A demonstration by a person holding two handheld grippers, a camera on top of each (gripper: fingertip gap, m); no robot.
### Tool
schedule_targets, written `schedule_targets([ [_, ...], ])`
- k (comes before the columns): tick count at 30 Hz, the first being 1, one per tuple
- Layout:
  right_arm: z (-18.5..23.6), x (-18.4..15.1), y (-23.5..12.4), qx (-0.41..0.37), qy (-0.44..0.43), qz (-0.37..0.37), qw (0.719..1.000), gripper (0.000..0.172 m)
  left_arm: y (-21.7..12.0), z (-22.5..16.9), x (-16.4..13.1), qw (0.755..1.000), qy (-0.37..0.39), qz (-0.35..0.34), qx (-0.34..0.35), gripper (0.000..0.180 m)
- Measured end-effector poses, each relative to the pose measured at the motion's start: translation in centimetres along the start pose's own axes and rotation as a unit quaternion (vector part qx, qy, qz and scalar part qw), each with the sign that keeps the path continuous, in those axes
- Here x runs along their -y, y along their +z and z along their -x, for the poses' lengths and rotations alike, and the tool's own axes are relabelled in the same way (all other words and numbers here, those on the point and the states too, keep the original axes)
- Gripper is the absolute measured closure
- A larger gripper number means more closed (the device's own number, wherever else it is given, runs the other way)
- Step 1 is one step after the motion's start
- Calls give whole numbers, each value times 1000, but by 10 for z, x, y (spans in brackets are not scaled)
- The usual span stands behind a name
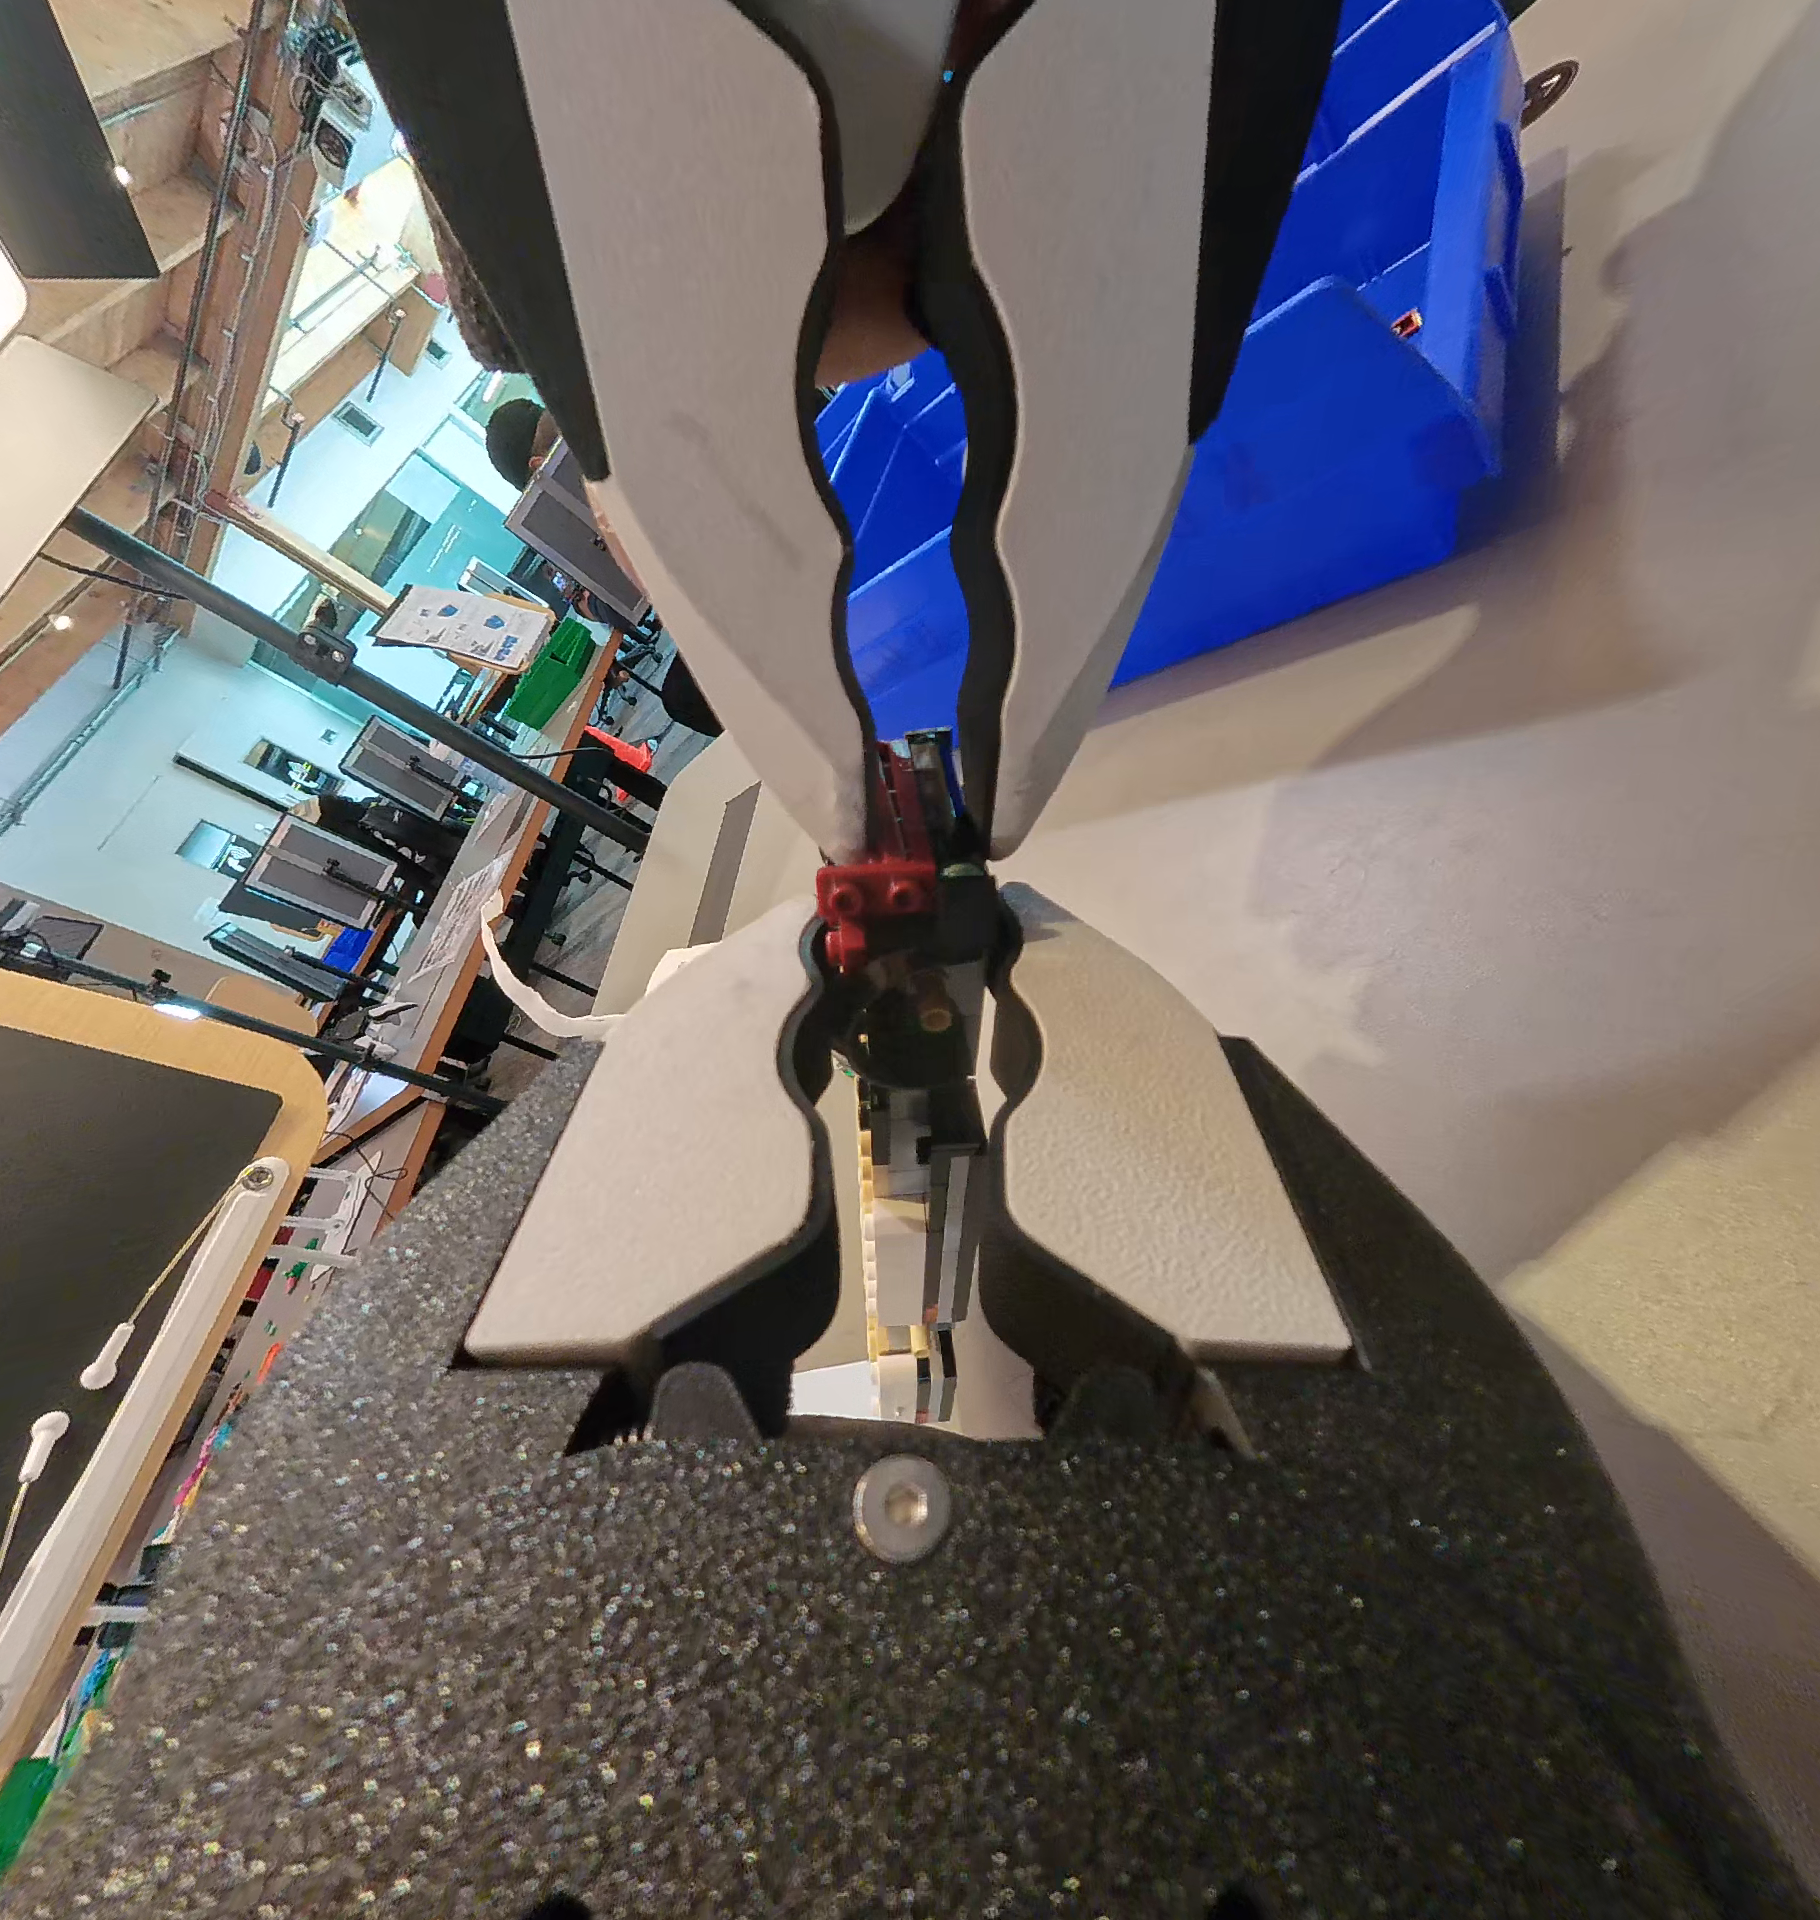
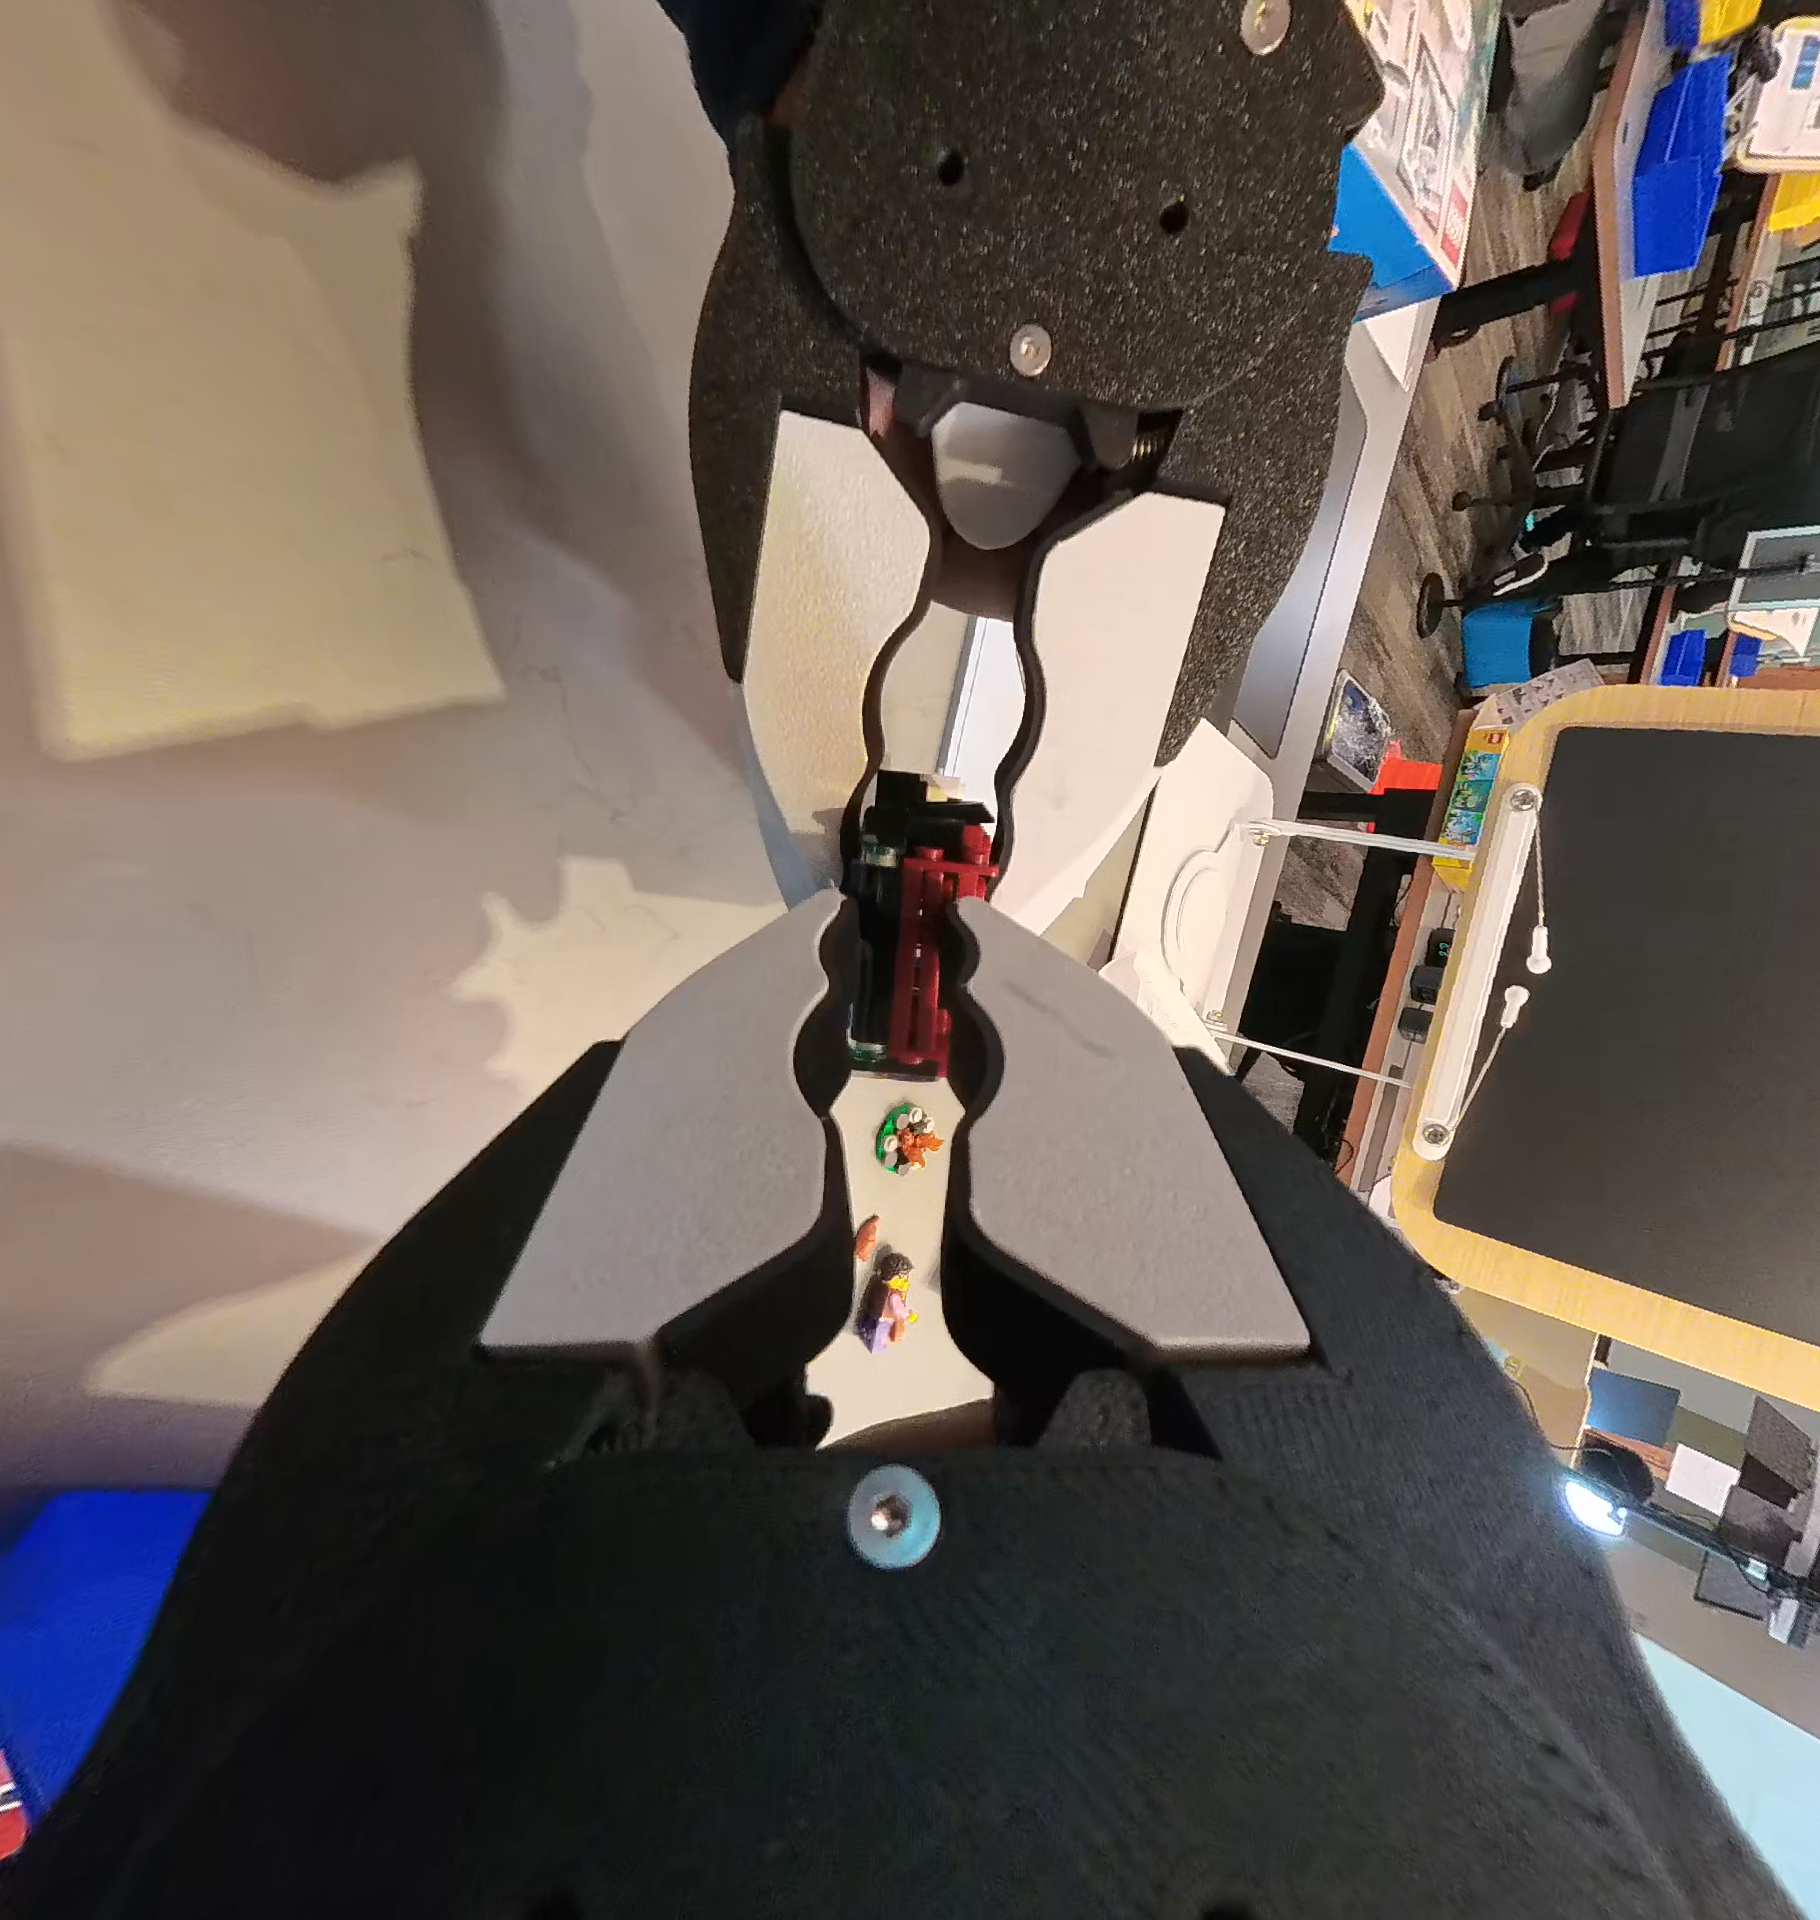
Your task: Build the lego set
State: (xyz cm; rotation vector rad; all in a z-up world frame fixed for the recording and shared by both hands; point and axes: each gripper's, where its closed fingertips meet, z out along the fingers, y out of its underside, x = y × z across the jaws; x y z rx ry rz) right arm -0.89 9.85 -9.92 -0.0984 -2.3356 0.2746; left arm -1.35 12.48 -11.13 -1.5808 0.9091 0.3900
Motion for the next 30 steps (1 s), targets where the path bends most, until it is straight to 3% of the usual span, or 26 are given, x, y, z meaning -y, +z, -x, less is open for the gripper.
schedule_targets([
  [9,-12,-8,-8,-48,31,1,998,148,-5,8,1,1000,-16,-13,14,153],
  [30,-16,-6,-8,-76,14,5,997,157,-9,14,6,999,-11,-19,31,154],
])
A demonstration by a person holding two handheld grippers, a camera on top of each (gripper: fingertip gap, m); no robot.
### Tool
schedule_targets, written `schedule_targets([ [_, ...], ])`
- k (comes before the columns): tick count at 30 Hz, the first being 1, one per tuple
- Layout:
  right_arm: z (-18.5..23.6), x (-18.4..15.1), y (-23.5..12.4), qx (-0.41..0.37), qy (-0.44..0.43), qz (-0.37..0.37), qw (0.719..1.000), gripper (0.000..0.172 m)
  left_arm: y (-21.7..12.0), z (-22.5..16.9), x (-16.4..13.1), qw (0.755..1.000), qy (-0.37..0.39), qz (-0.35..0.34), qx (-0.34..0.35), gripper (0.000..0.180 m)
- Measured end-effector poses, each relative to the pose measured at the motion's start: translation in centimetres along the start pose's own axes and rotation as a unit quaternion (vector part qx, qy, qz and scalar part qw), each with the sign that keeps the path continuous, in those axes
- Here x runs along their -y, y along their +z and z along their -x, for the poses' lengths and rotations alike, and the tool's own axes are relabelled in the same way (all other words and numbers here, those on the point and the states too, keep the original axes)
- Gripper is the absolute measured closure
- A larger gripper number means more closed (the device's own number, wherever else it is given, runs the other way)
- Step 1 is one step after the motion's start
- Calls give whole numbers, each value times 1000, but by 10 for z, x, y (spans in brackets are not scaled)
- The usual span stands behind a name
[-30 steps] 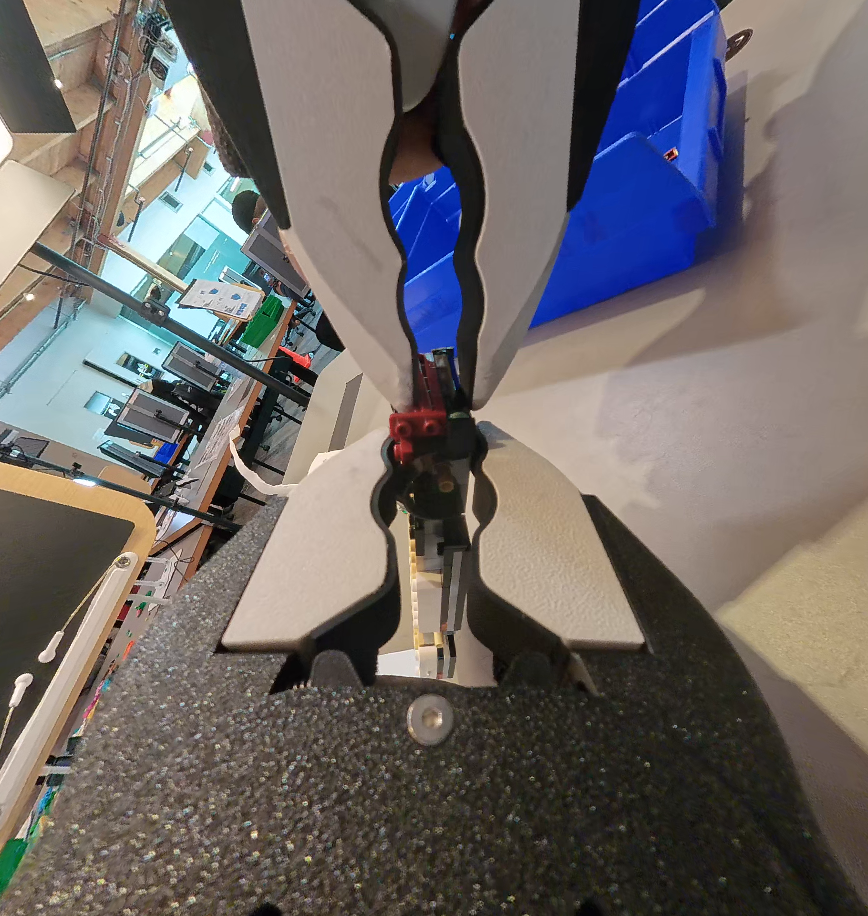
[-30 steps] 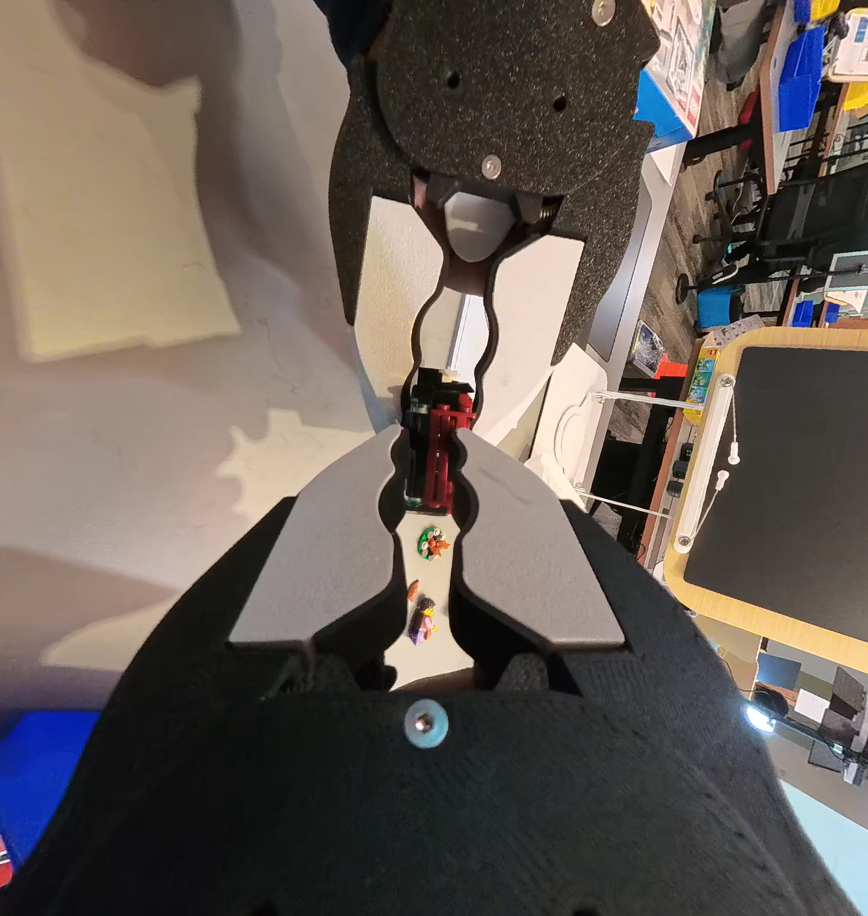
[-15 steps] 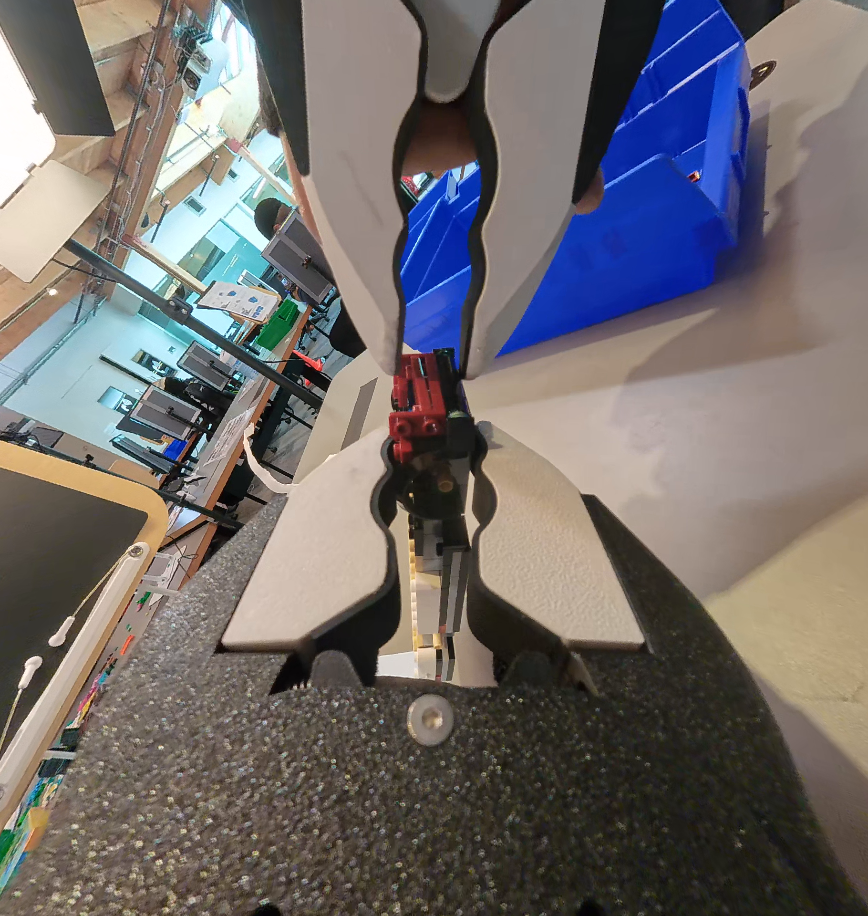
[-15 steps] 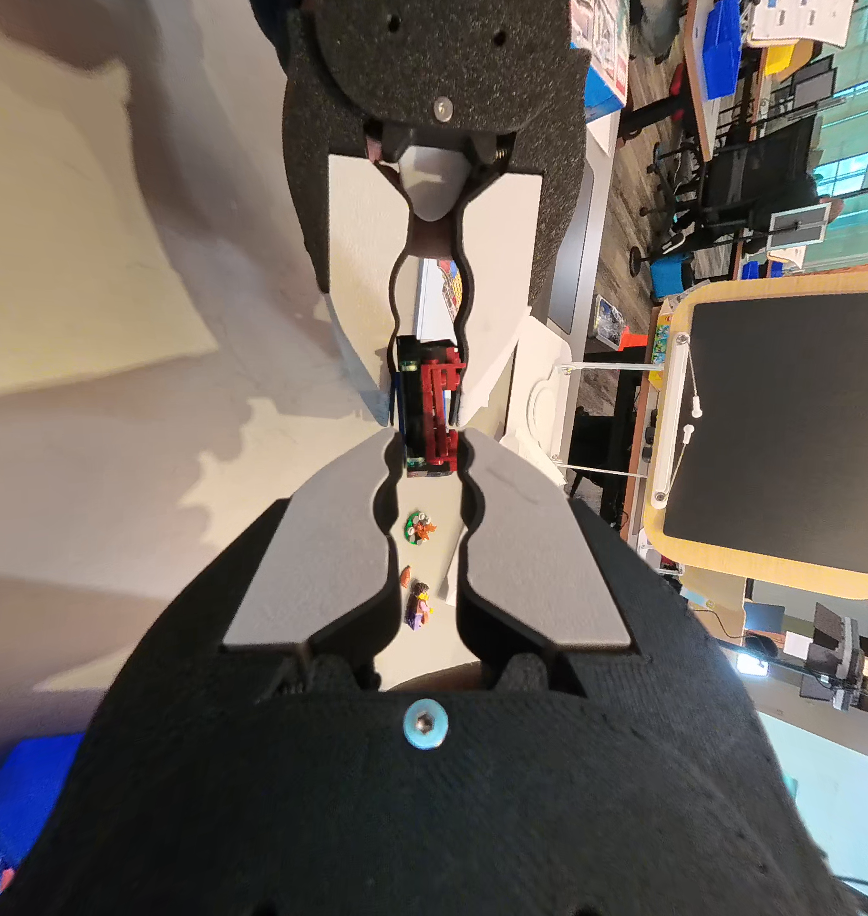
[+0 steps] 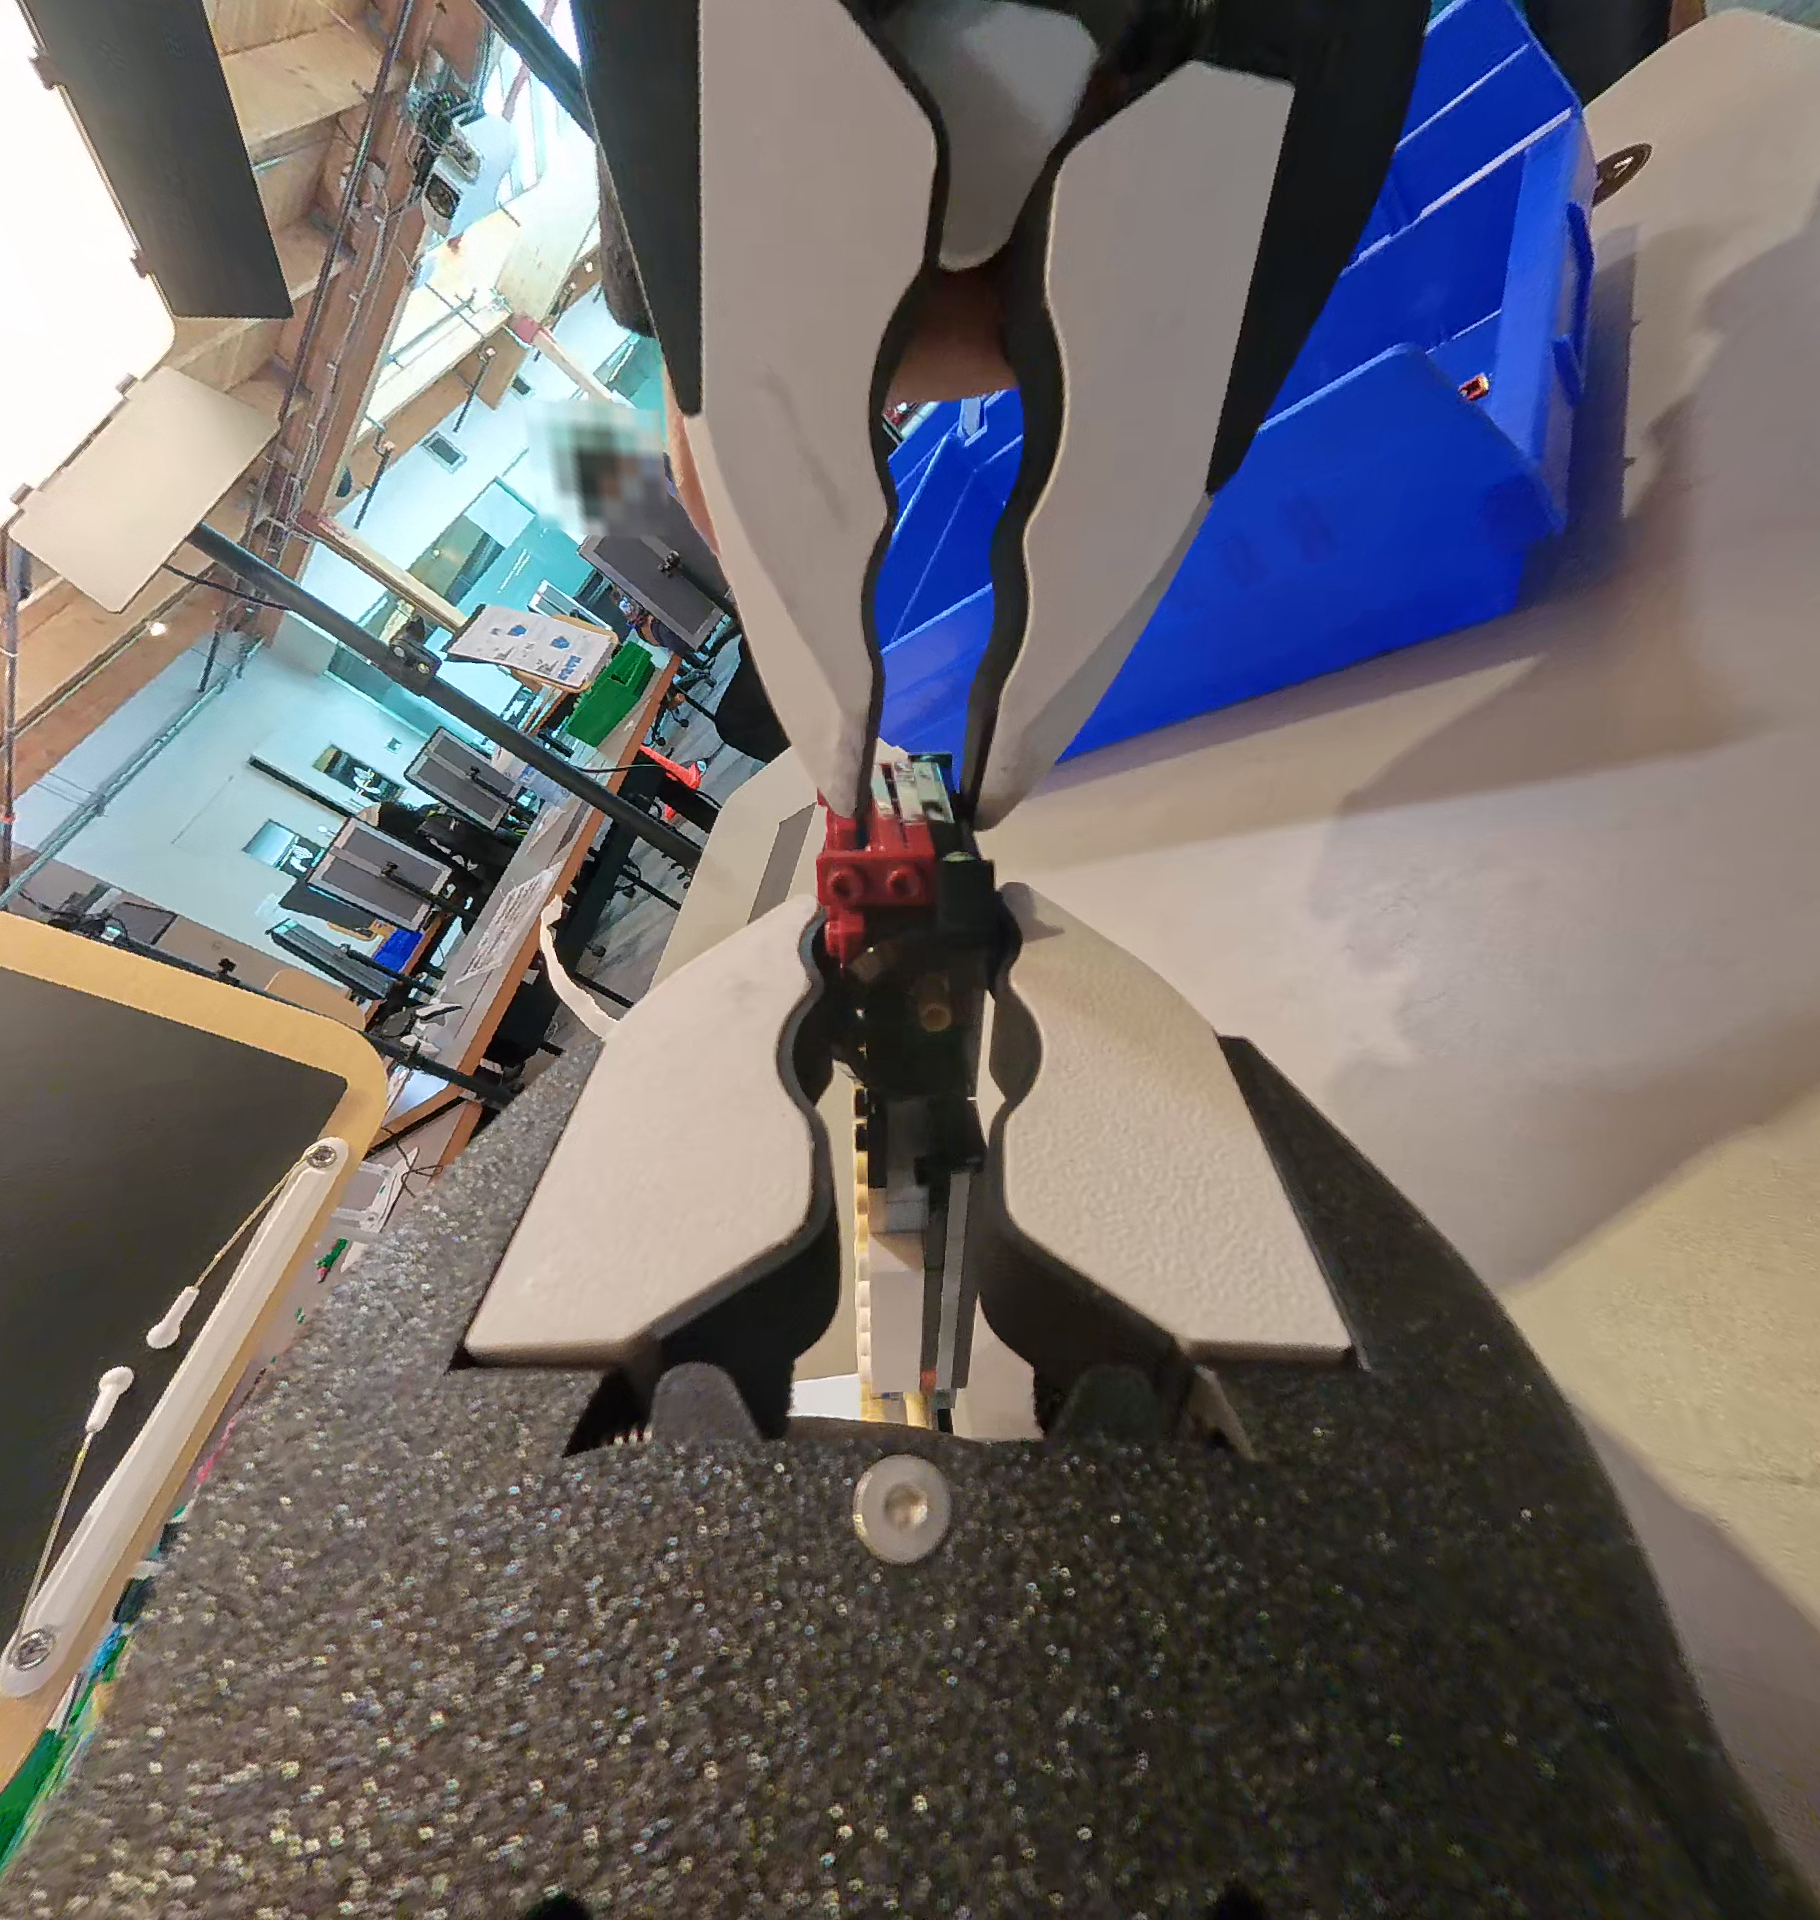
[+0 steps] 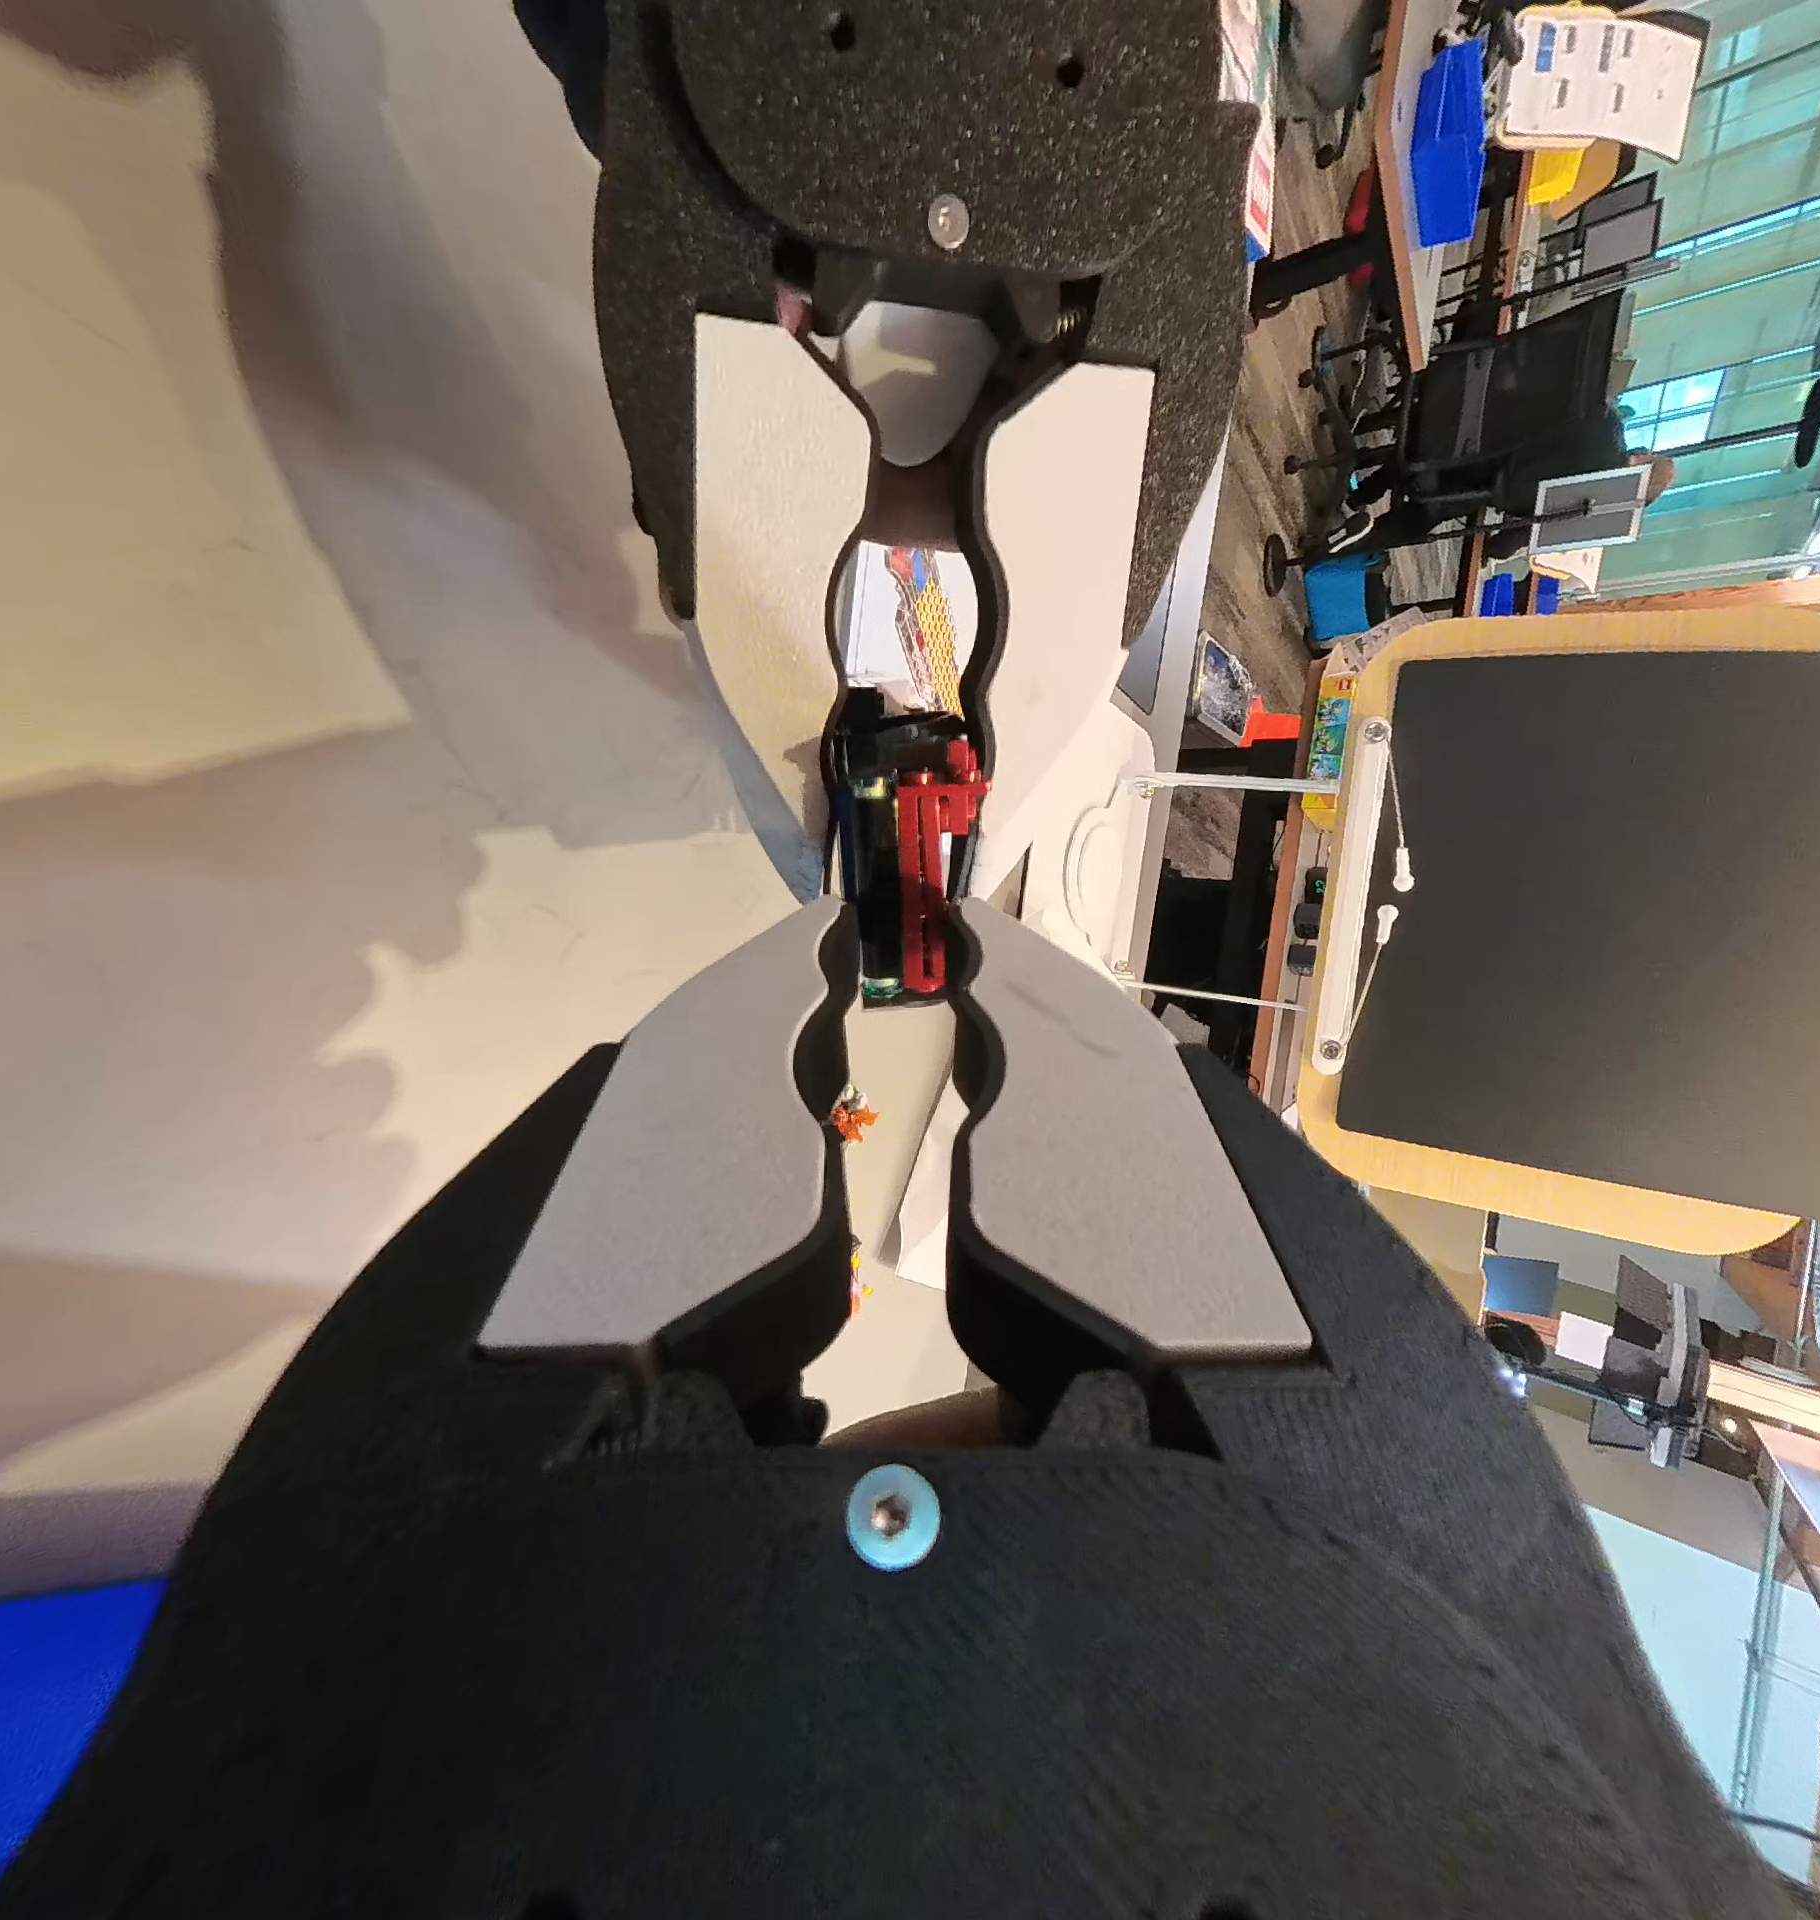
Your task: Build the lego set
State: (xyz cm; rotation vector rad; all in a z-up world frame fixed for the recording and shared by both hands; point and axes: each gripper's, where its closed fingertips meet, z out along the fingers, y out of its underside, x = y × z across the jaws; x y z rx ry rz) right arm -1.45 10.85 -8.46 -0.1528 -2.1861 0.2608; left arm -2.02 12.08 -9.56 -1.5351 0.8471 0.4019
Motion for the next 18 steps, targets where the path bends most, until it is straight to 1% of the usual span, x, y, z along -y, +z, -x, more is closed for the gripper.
schedule_targets([
  [18,5,0,-4,33,-9,-7,999,157,2,-6,3,1000,13,-3,-9,154],
])
